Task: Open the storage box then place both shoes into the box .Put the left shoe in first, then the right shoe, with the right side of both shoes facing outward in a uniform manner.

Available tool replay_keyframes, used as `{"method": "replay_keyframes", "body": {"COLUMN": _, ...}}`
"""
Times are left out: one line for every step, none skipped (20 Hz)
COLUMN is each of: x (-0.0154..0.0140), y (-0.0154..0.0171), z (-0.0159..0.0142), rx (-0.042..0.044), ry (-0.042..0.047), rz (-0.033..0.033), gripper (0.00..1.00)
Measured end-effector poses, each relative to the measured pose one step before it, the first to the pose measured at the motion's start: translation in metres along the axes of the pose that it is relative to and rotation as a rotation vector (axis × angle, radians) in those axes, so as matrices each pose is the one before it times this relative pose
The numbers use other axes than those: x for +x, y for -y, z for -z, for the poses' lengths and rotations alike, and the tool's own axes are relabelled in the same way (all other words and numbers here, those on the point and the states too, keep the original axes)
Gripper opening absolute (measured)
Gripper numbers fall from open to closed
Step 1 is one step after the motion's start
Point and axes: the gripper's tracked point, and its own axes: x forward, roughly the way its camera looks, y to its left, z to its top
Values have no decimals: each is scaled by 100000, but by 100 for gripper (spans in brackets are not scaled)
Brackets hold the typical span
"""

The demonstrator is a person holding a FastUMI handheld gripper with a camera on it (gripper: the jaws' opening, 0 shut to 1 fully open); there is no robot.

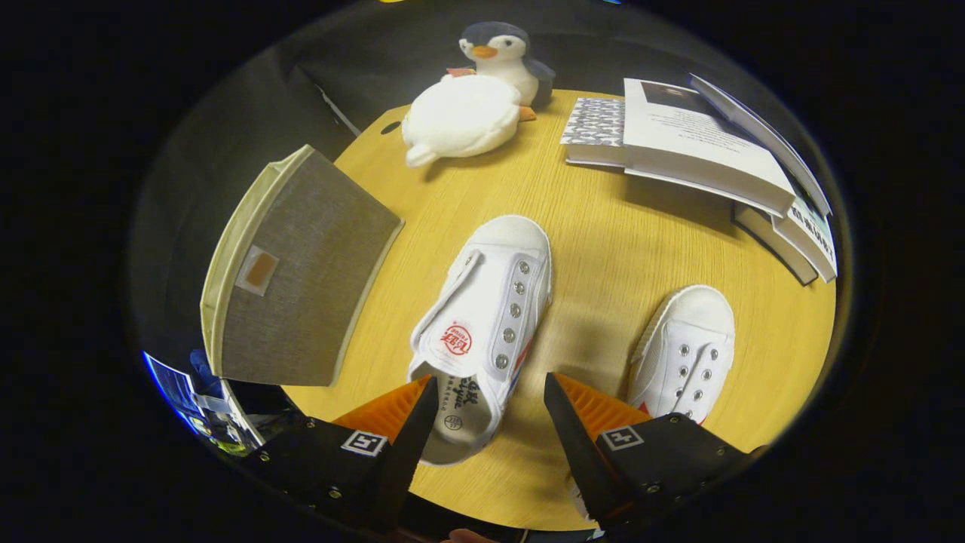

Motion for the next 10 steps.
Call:
{"method": "replay_keyframes", "body": {"x": 695, "y": 353, "z": -171, "rx": -1662, "ry": -1188, "rz": 2357, "gripper": 87}}
{"method": "replay_keyframes", "body": {"x": 828, "y": 418, "z": -71, "rx": -843, "ry": -1353, "rz": 2949, "gripper": 86}}
{"method": "replay_keyframes", "body": {"x": 745, "y": -26, "z": -20, "rx": -6, "ry": -1355, "rz": 325, "gripper": 85}}
{"method": "replay_keyframes", "body": {"x": 658, "y": -599, "z": 344, "rx": 421, "ry": -2642, "rz": -1901, "gripper": 83}}
{"method": "replay_keyframes", "body": {"x": 402, "y": -825, "z": 161, "rx": 1305, "ry": -213, "rz": -3259, "gripper": 74}}
{"method": "replay_keyframes", "body": {"x": -325, "y": -109, "z": -261, "rx": 460, "ry": 891, "rz": -437, "gripper": 59}}
{"method": "replay_keyframes", "body": {"x": -454, "y": 441, "z": -221, "rx": -2030, "ry": 780, "rz": 399, "gripper": 44}}
{"method": "replay_keyframes", "body": {"x": 153, "y": 24, "z": 117, "rx": -1234, "ry": 699, "rz": 805, "gripper": 32}}
{"method": "replay_keyframes", "body": {"x": -1123, "y": -297, "z": -293, "rx": 5278, "ry": 1240, "rz": -1096, "gripper": 24}}
{"method": "replay_keyframes", "body": {"x": 900, "y": 507, "z": 319, "rx": 6803, "ry": 656, "rz": -219, "gripper": 17}}
